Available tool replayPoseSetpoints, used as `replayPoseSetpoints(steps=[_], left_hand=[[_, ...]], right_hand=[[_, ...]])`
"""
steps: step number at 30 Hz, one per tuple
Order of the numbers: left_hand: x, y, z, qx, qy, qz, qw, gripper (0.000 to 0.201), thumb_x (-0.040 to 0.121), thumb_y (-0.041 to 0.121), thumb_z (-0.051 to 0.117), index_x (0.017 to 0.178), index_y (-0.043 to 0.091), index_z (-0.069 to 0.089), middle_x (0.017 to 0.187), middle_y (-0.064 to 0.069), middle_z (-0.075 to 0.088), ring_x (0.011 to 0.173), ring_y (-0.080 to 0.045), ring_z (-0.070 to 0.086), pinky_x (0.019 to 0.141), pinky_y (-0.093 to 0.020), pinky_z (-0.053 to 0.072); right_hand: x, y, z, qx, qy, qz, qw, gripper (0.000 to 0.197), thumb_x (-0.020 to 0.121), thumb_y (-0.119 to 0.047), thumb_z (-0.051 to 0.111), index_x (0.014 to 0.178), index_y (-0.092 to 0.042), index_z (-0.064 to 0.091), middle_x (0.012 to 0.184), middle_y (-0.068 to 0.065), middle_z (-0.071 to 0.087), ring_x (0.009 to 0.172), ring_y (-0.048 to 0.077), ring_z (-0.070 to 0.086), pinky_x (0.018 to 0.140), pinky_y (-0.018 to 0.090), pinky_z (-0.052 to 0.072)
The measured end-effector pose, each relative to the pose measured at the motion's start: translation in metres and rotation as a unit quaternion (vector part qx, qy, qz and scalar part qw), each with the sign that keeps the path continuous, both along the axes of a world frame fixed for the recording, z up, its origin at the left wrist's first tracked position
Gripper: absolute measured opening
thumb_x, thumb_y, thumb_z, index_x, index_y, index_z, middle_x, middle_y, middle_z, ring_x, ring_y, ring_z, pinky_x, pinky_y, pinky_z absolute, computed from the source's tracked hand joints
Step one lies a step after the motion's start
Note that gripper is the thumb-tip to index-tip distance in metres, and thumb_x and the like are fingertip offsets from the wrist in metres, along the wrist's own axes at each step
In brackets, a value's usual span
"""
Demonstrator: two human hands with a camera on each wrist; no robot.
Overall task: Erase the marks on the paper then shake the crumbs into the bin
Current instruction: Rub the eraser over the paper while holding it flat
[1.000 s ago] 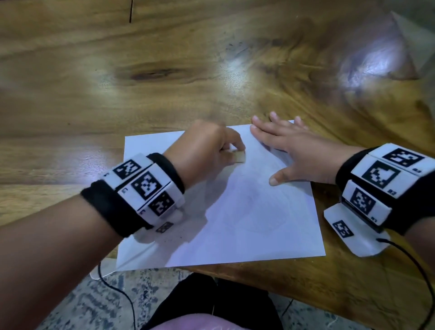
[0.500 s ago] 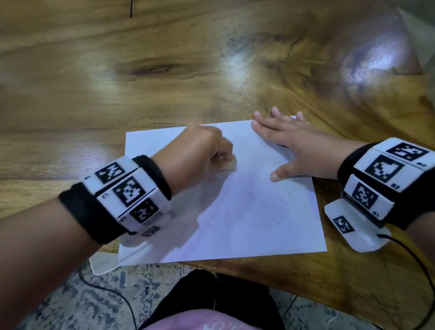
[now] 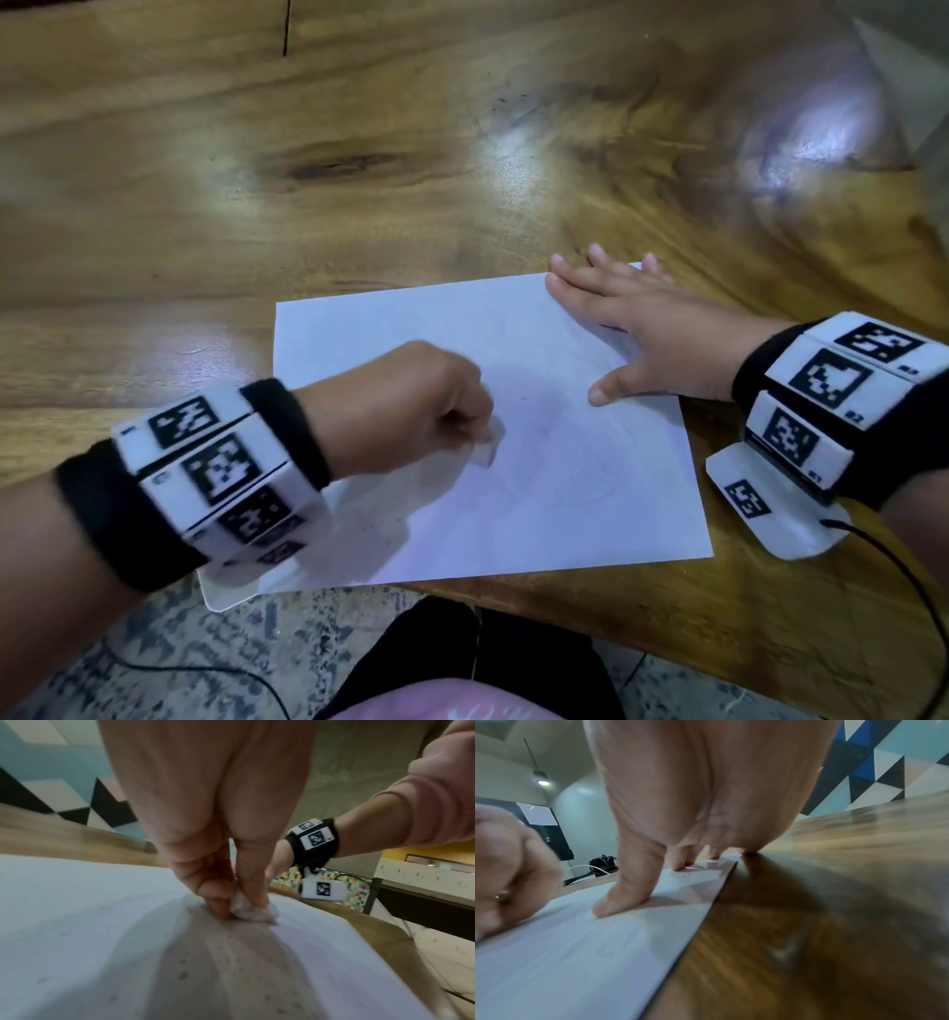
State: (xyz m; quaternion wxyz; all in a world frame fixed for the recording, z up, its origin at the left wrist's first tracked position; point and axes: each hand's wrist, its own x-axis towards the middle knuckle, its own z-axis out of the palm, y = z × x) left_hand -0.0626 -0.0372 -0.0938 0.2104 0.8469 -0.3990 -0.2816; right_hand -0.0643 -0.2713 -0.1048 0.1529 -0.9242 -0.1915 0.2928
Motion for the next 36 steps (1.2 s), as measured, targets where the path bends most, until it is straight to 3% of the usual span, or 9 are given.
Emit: replayPoseSetpoints(steps=[2,4,7,14,20,23,26,33,36], left_hand=[[0.0,-0.002,0.001,0.017,0.018,-0.016,1.0,0.006,0.074,0.022,0.065,0.072,0.018,0.069,0.067,0.011,0.055,0.061,0.0,0.046,0.058,-0.008,0.033],[0.011,-0.019,0.002,-0.011,-0.054,0.01,0.998,0.016,0.074,0.03,0.059,0.067,0.017,0.067,0.065,-0.002,0.06,0.061,-0.013,0.05,0.056,-0.021,0.03],[0.028,-0.053,0.002,-0.027,-0.151,0.107,0.982,0.013,0.077,0.022,0.062,0.077,0.01,0.068,0.071,-0.005,0.055,0.065,-0.022,0.048,0.057,-0.021,0.02],[-0.01,-0.019,-0.003,0.017,-0.018,-0.037,0.999,0.019,0.076,0.024,0.062,0.062,0.011,0.06,0.064,-0.005,0.058,0.061,-0.022,0.054,0.057,-0.026,0.035],[0.028,-0.053,-0.003,-0.046,-0.141,0.095,0.984,0.01,0.076,0.016,0.063,0.075,0.008,0.067,0.069,-0.004,0.052,0.064,-0.02,0.046,0.055,-0.023,0.019],[0.008,-0.032,-0.006,-0.043,-0.097,0.026,0.994,0.021,0.076,0.025,0.059,0.059,0.013,0.057,0.06,-0.002,0.049,0.057,-0.021,0.045,0.053,-0.026,0.023],[-0.014,-0.013,-0.002,0.003,-0.007,-0.05,0.999,0.02,0.077,0.023,0.062,0.061,0.012,0.058,0.063,-0.001,0.053,0.06,-0.015,0.049,0.055,-0.019,0.029],[0.021,-0.043,-0.003,-0.042,-0.139,0.083,0.986,0.013,0.074,0.021,0.058,0.069,0.01,0.065,0.07,-0.013,0.062,0.065,-0.031,0.056,0.059,-0.026,0.031],[-0.003,-0.024,-0.004,-0.033,-0.073,0.01,0.997,0.022,0.076,0.026,0.059,0.058,0.014,0.057,0.062,-0.006,0.055,0.06,-0.024,0.053,0.056,-0.027,0.036]], right_hand=[[0.0,0.0,0.0,-0.002,-0.001,0.002,1.0,0.102,0.076,-0.039,0.069,0.146,-0.032,-0.005,0.137,-0.029,-0.022,0.129,-0.005,-0.023,0.109,0.03,-0.018],[0.0,0.001,0.001,-0.006,-0.002,0.004,1.0,0.102,0.076,-0.039,0.069,0.146,-0.032,-0.005,0.137,-0.029,-0.023,0.129,-0.005,-0.023,0.11,0.031,-0.018],[0.0,0.001,0.001,-0.002,-0.003,0.0,1.0,0.103,0.075,-0.04,0.07,0.145,-0.033,-0.005,0.137,-0.029,-0.022,0.129,-0.005,-0.024,0.109,0.03,-0.018],[0.0,0.0,-0.001,0.0,-0.003,0.001,1.0,0.102,0.075,-0.04,0.069,0.146,-0.032,-0.004,0.138,-0.029,-0.022,0.134,-0.001,-0.022,0.11,0.031,-0.018],[0.0,0.0,-0.001,-0.002,-0.007,0.003,1.0,0.103,0.074,-0.04,0.07,0.146,-0.033,-0.003,0.146,-0.026,-0.018,0.13,-0.004,-0.021,0.112,0.034,-0.016],[0.0,0.0,-0.001,-0.002,-0.007,0.004,1.0,0.102,0.075,-0.039,0.07,0.146,-0.032,-0.003,0.148,-0.024,-0.017,0.129,-0.005,-0.022,0.111,0.033,-0.017],[0.0,-0.001,-0.001,-0.002,-0.004,0.004,1.0,0.102,0.075,-0.039,0.07,0.146,-0.032,-0.004,0.14,-0.028,-0.021,0.128,-0.005,-0.023,0.11,0.032,-0.018],[0.0,0.0,-0.001,-0.004,-0.005,0.001,1.0,0.103,0.075,-0.04,0.07,0.146,-0.032,-0.003,0.139,-0.028,-0.021,0.136,0.0,-0.02,0.112,0.035,-0.016],[0.0,0.0,0.0,-0.001,-0.004,0.001,1.0,0.102,0.075,-0.04,0.07,0.146,-0.032,-0.003,0.138,-0.029,-0.021,0.134,-0.001,-0.021,0.112,0.034,-0.017]])
